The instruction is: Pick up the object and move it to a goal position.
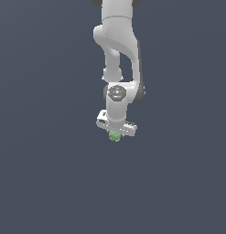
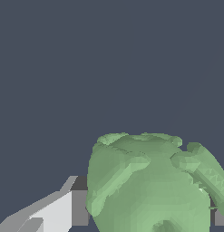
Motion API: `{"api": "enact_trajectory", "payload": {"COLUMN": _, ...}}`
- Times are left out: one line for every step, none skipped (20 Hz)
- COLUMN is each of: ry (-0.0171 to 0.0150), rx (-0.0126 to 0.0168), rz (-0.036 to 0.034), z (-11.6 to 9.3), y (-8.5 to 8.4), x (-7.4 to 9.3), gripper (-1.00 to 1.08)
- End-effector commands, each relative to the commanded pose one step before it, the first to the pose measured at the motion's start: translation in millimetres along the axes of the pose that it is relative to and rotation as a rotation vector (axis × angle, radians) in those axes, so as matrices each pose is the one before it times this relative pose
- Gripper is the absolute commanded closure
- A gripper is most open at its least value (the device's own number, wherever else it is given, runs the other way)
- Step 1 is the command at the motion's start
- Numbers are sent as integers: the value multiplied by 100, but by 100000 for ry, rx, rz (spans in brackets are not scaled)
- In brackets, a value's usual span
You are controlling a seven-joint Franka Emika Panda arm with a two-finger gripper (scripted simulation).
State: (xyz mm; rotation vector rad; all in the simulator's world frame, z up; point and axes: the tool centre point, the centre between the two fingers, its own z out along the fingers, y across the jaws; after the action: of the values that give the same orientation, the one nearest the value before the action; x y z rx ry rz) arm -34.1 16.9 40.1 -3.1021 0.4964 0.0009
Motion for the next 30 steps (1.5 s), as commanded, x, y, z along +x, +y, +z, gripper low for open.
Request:
{"api": "enact_trajectory", "payload": {"ry": 43, "rx": -6, "rz": 48, "z": 81, "y": 21, "x": 37, "gripper": 108}}
{"api": "enact_trajectory", "payload": {"ry": 0, "rx": 0, "rz": 0, "z": 0, "y": 0, "x": 0, "gripper": 108}}
{"api": "enact_trajectory", "payload": {"ry": 0, "rx": 0, "rz": 0, "z": 0, "y": 0, "x": 0, "gripper": 108}}
{"api": "enact_trajectory", "payload": {"ry": 0, "rx": 0, "rz": 0, "z": 0, "y": 0, "x": 0, "gripper": 108}}
{"api": "enact_trajectory", "payload": {"ry": 0, "rx": 0, "rz": 0, "z": 0, "y": 0, "x": 0, "gripper": 108}}
{"api": "enact_trajectory", "payload": {"ry": 0, "rx": 0, "rz": 0, "z": 0, "y": 0, "x": 0, "gripper": 108}}
{"api": "enact_trajectory", "payload": {"ry": 0, "rx": 0, "rz": 0, "z": 0, "y": 0, "x": 0, "gripper": 108}}
{"api": "enact_trajectory", "payload": {"ry": 0, "rx": 0, "rz": 0, "z": 0, "y": 0, "x": 0, "gripper": 108}}
{"api": "enact_trajectory", "payload": {"ry": 6, "rx": 55, "rz": -42, "z": -78, "y": -37, "x": -25, "gripper": 108}}
{"api": "enact_trajectory", "payload": {"ry": 0, "rx": 0, "rz": 0, "z": -12, "y": 11, "x": 24, "gripper": 108}}
{"api": "enact_trajectory", "payload": {"ry": 0, "rx": 0, "rz": 0, "z": -35, "y": 32, "x": 72, "gripper": 108}}
{"api": "enact_trajectory", "payload": {"ry": 0, "rx": 0, "rz": 0, "z": -58, "y": 53, "x": 120, "gripper": 108}}
{"api": "enact_trajectory", "payload": {"ry": 0, "rx": 0, "rz": 0, "z": -81, "y": 73, "x": 167, "gripper": 108}}
{"api": "enact_trajectory", "payload": {"ry": 0, "rx": 0, "rz": 0, "z": -103, "y": 93, "x": 213, "gripper": 108}}
{"api": "enact_trajectory", "payload": {"ry": 0, "rx": 0, "rz": 0, "z": -125, "y": 113, "x": 258, "gripper": 108}}
{"api": "enact_trajectory", "payload": {"ry": 0, "rx": 0, "rz": 0, "z": -146, "y": 132, "x": 302, "gripper": 108}}
{"api": "enact_trajectory", "payload": {"ry": 0, "rx": 0, "rz": 0, "z": -166, "y": 150, "x": 344, "gripper": 108}}
{"api": "enact_trajectory", "payload": {"ry": 0, "rx": 0, "rz": 0, "z": -185, "y": 167, "x": 385, "gripper": 108}}
{"api": "enact_trajectory", "payload": {"ry": 0, "rx": 0, "rz": 0, "z": -203, "y": 183, "x": 423, "gripper": 108}}
{"api": "enact_trajectory", "payload": {"ry": 0, "rx": 0, "rz": 0, "z": -220, "y": 198, "x": 460, "gripper": 108}}
{"api": "enact_trajectory", "payload": {"ry": 0, "rx": 0, "rz": 0, "z": -237, "y": 212, "x": 495, "gripper": 108}}
{"api": "enact_trajectory", "payload": {"ry": 0, "rx": 0, "rz": 0, "z": -252, "y": 225, "x": 528, "gripper": 108}}
{"api": "enact_trajectory", "payload": {"ry": 0, "rx": 0, "rz": 0, "z": -265, "y": 237, "x": 559, "gripper": 108}}
{"api": "enact_trajectory", "payload": {"ry": 0, "rx": 0, "rz": 0, "z": -278, "y": 247, "x": 588, "gripper": 108}}
{"api": "enact_trajectory", "payload": {"ry": 0, "rx": 0, "rz": 0, "z": -290, "y": 257, "x": 615, "gripper": 108}}
{"api": "enact_trajectory", "payload": {"ry": 18, "rx": -67, "rz": -4, "z": -299, "y": 259, "x": 637, "gripper": 108}}
{"api": "enact_trajectory", "payload": {"ry": 0, "rx": 0, "rz": 0, "z": -309, "y": 273, "x": 662, "gripper": 108}}
{"api": "enact_trajectory", "payload": {"ry": 0, "rx": 0, "rz": 0, "z": -317, "y": 279, "x": 682, "gripper": 108}}
{"api": "enact_trajectory", "payload": {"ry": 0, "rx": 0, "rz": 0, "z": -322, "y": 282, "x": 695, "gripper": 108}}
{"api": "enact_trajectory", "payload": {"ry": 0, "rx": 0, "rz": 0, "z": -313, "y": 274, "x": 681, "gripper": 108}}
